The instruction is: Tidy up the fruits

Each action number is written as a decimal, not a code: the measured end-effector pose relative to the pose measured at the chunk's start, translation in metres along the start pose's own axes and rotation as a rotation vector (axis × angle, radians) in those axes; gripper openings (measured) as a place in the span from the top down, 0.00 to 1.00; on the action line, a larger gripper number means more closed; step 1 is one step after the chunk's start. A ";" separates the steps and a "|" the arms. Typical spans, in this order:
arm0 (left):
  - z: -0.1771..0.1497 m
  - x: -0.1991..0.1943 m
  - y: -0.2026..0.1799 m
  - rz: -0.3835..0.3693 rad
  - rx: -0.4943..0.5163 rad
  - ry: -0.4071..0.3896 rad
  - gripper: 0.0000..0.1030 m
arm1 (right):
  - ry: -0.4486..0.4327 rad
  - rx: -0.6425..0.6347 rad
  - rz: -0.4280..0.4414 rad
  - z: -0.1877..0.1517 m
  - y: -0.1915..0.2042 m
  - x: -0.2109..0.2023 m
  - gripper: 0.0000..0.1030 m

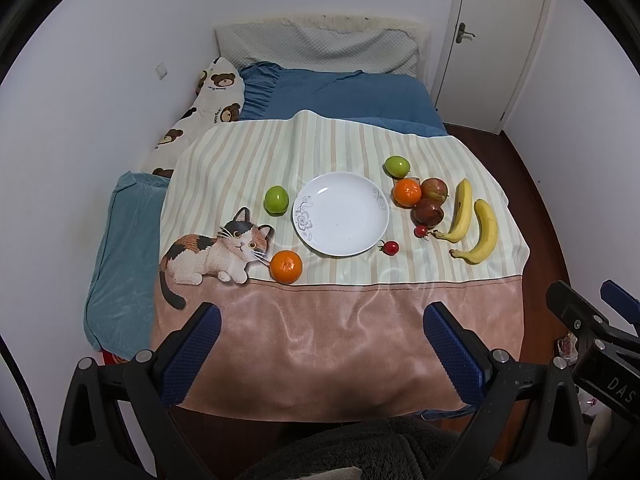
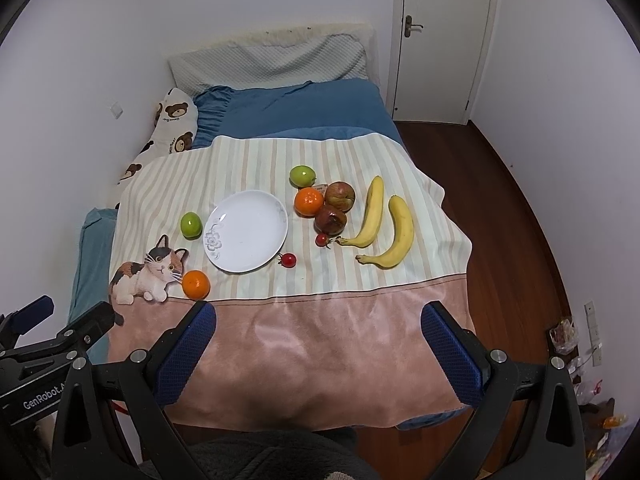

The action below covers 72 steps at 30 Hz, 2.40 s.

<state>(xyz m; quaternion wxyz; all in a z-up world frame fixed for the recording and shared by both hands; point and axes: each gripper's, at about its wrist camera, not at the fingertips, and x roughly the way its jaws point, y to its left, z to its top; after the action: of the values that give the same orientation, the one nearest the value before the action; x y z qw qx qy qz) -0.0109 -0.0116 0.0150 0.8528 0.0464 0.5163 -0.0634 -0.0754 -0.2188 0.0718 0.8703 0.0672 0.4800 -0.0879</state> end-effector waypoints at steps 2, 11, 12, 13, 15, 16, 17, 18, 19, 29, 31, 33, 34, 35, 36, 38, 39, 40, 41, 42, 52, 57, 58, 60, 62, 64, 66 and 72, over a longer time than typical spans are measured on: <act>0.000 0.000 0.000 0.000 0.000 -0.001 0.00 | -0.002 0.001 0.004 -0.002 0.001 -0.002 0.00; 0.001 0.000 -0.001 -0.005 0.008 0.001 0.00 | -0.008 0.014 0.014 -0.011 0.005 -0.007 0.00; 0.004 0.001 -0.003 -0.004 0.015 -0.003 0.00 | -0.008 0.020 0.016 -0.012 0.005 -0.007 0.00; 0.009 0.002 -0.005 -0.001 0.021 -0.015 0.00 | -0.008 0.029 0.017 -0.012 0.004 -0.005 0.00; 0.021 0.008 -0.007 0.013 0.038 -0.037 0.00 | -0.017 0.049 0.017 -0.011 0.000 0.000 0.00; 0.030 0.013 -0.009 0.016 0.046 -0.050 0.00 | -0.027 0.068 0.019 -0.009 -0.003 0.004 0.00; 0.040 0.019 -0.010 0.018 0.050 -0.061 0.00 | -0.034 0.086 0.016 -0.007 -0.008 0.009 0.00; 0.047 0.024 -0.010 0.017 0.051 -0.067 0.00 | -0.043 0.109 0.013 -0.005 -0.013 0.014 0.00; 0.052 0.028 -0.005 0.011 0.052 -0.072 0.00 | -0.058 0.144 0.015 -0.001 -0.022 0.023 0.00; 0.128 0.156 -0.091 -0.073 0.175 0.086 0.00 | 0.069 0.403 -0.017 0.032 -0.127 0.170 0.06; 0.140 0.189 -0.125 -0.091 0.204 0.133 0.03 | 0.113 0.422 -0.035 0.036 -0.151 0.210 0.16; 0.150 0.222 -0.162 -0.119 0.237 0.193 0.17 | 0.170 0.448 -0.035 0.041 -0.173 0.252 0.23; 0.150 0.231 -0.173 -0.134 0.243 0.213 0.19 | 0.193 0.461 -0.024 0.043 -0.181 0.269 0.26; 0.156 0.248 -0.191 -0.145 0.256 0.243 0.22 | 0.210 0.469 -0.015 0.045 -0.188 0.283 0.27; 0.160 0.262 -0.207 -0.150 0.269 0.260 0.24 | 0.227 0.473 -0.010 0.047 -0.194 0.300 0.28; 0.160 0.279 -0.231 -0.161 0.291 0.283 0.25 | 0.253 0.471 0.000 0.050 -0.203 0.332 0.29; 0.165 0.295 -0.247 -0.159 0.304 0.303 0.25 | 0.267 0.468 0.007 0.052 -0.205 0.349 0.29; 0.167 0.304 -0.256 -0.163 0.310 0.317 0.25 | 0.279 0.463 0.007 0.053 -0.205 0.359 0.30; 0.168 0.313 -0.265 -0.167 0.318 0.334 0.25 | 0.296 0.456 0.004 0.055 -0.206 0.374 0.32; 0.169 0.320 -0.274 -0.170 0.327 0.348 0.25 | 0.310 0.451 0.004 0.055 -0.206 0.385 0.36; 0.164 0.382 -0.335 -0.209 0.399 0.467 0.25 | 0.368 0.431 0.011 0.030 -0.219 0.408 0.61; 0.149 0.410 -0.360 -0.171 0.464 0.494 0.44 | 0.395 0.469 0.037 0.009 -0.238 0.408 0.61; 0.146 0.415 -0.363 -0.160 0.477 0.500 0.47 | 0.397 0.470 0.043 0.007 -0.239 0.410 0.60; 0.139 0.425 -0.366 -0.167 0.482 0.501 0.53 | 0.402 0.475 0.048 0.005 -0.241 0.411 0.60; 0.135 0.427 -0.365 -0.188 0.466 0.495 0.62 | 0.409 0.482 0.051 0.005 -0.241 0.411 0.60; 0.132 0.424 -0.364 -0.194 0.457 0.479 0.67 | 0.418 0.491 0.059 0.007 -0.244 0.414 0.60; 0.129 0.418 -0.358 -0.201 0.452 0.462 0.67 | 0.426 0.509 0.063 0.010 -0.244 0.424 0.59; 0.094 0.395 -0.323 -0.198 0.468 0.498 0.68 | 0.417 0.458 0.040 0.008 -0.239 0.419 0.59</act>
<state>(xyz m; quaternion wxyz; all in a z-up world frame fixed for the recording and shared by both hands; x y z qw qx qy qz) 0.2020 -0.3681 -0.2962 0.6568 0.2041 0.6819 -0.2490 0.0982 -0.4906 -0.2867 0.7167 0.2874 0.6147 -0.1608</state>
